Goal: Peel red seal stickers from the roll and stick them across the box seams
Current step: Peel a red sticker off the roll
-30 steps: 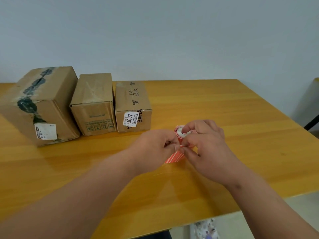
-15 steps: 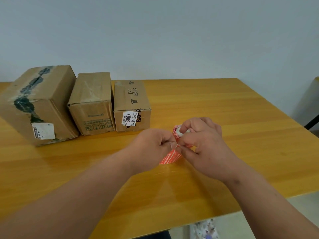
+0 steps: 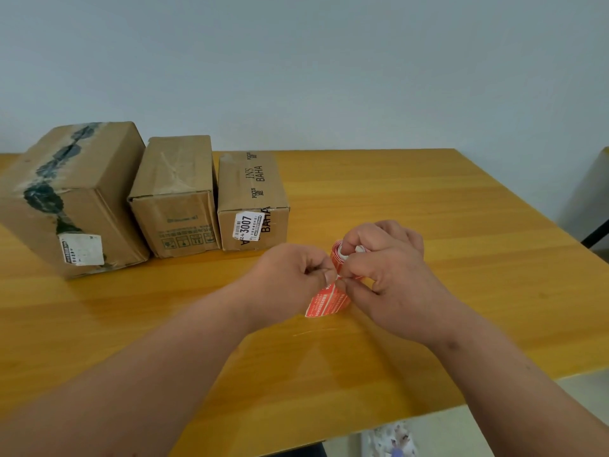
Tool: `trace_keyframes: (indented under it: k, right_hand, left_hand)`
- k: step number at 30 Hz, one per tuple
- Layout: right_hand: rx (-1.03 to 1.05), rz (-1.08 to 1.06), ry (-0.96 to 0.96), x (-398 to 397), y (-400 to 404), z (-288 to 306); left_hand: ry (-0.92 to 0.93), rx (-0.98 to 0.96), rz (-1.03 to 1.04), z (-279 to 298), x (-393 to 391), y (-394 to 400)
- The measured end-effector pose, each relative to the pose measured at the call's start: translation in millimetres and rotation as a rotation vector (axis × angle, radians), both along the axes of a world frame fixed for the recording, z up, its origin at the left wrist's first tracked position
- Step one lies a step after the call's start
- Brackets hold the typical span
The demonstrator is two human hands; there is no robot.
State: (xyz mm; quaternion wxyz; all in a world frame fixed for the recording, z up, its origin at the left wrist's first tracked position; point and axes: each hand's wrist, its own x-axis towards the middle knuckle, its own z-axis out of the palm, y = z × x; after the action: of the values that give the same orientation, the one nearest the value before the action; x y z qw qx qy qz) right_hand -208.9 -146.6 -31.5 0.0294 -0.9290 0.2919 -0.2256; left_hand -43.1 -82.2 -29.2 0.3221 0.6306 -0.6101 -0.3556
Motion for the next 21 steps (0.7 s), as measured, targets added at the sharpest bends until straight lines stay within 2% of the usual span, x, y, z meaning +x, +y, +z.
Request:
trace_keyframes:
  k: [7, 13, 21]
  right_hand:
    - [0.018, 0.006, 0.02, 1.0, -0.3, 0.4]
    - [0.127, -0.042, 0.036, 0.1, -3.7, 2.8]
    - [0.069, -0.047, 0.021, 3.5, -8.5, -4.2]
  left_hand:
    - [0.038, 0.035, 0.008, -0.3, 3.1, -0.4]
    - [0.03, 0.043, 0.02, 0.5, 3.6, -2.4]
    - [0.023, 0.043, 0.047, -0.5, 1.6, -5.1]
